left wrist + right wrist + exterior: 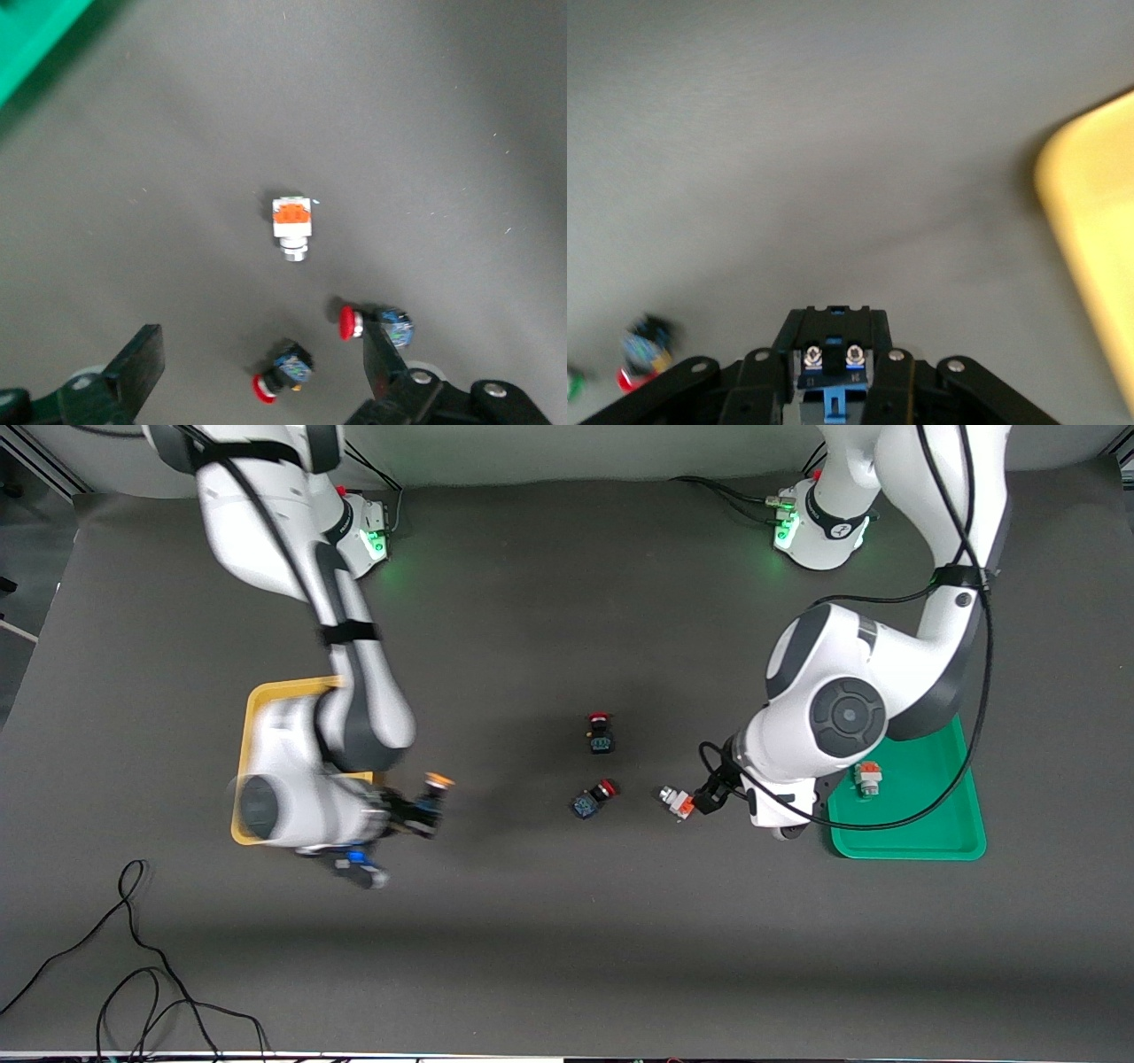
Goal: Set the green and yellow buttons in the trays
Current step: 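Grasp another yellow button with the right gripper while the left gripper grasps a green one, then place the yellow button in the yellow tray while the left gripper carries its button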
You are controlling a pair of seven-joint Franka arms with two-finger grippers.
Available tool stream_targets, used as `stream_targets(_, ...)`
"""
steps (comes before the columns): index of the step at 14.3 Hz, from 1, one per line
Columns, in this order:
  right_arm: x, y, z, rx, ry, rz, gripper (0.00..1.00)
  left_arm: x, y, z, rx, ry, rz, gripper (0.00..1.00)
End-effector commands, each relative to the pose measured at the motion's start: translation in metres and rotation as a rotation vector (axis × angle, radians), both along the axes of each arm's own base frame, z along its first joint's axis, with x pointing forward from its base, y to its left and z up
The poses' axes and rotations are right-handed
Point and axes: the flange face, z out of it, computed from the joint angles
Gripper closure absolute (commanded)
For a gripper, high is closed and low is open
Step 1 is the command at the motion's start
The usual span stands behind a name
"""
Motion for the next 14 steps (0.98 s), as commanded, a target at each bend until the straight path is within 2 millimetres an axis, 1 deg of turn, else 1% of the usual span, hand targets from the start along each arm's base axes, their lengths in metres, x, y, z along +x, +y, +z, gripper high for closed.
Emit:
stream_targets(1, -0.012, -0.058, 0.023, 0.058, 0.068, 0.133, 1.00, 0.004, -0.021, -0.038, 0.032, 0.002, 0.050, 0.00)
stream_targets(2, -0.019, -0.085, 0.010, 0.054, 0.093, 0.164, 1.00, 0.005, -0.024, -0.060, 0.045, 0.000, 0.041, 0.00)
stream_targets(3, -0.029, -0.111, -0.013, 0.058, 0.107, 0.196, 1.00, 0.008, -0.025, -0.081, 0.061, -0.004, 0.035, 0.00)
stream_targets(5, -0.048, -0.144, -0.045, 0.054, 0.080, 0.216, 1.00, 0.010, -0.023, -0.120, 0.100, -0.006, 0.016, 0.00)
stream_targets(7, -0.064, -0.166, -0.075, 0.041, 0.051, 0.243, 1.00, 0.012, -0.025, -0.148, 0.106, -0.022, 0.005, 0.00)
stream_targets(8, -0.073, -0.178, -0.090, 0.026, 0.022, 0.267, 1.00, 0.013, -0.027, -0.156, 0.100, -0.034, 0.005, 0.00)
stream_targets(9, -0.079, -0.186, -0.101, 0.010, -0.005, 0.277, 1.00, 0.011, -0.031, -0.166, 0.098, -0.035, -0.001, 0.00)
stream_targets(10, -0.081, -0.183, -0.105, 0.003, -0.011, 0.281, 1.00, 0.009, -0.036, -0.176, 0.099, -0.039, -0.008, 0.00)
stream_targets(11, -0.081, -0.180, -0.104, 0.003, -0.012, 0.284, 0.93, 0.008, -0.037, -0.186, 0.106, -0.042, -0.017, 0.00)
stream_targets(12, -0.081, -0.179, -0.104, 0.004, -0.007, 0.275, 0.39, 0.008, -0.036, -0.190, 0.113, -0.044, -0.023, 0.01)
stream_targets(13, -0.081, -0.179, -0.103, 0.005, -0.008, 0.274, 0.04, 0.006, -0.035, -0.200, 0.120, -0.034, -0.026, 0.13)
stream_targets(14, -0.079, -0.178, -0.098, 0.009, -0.018, 0.272, 0.00, 0.005, -0.035, -0.205, 0.130, -0.030, -0.032, 0.26)
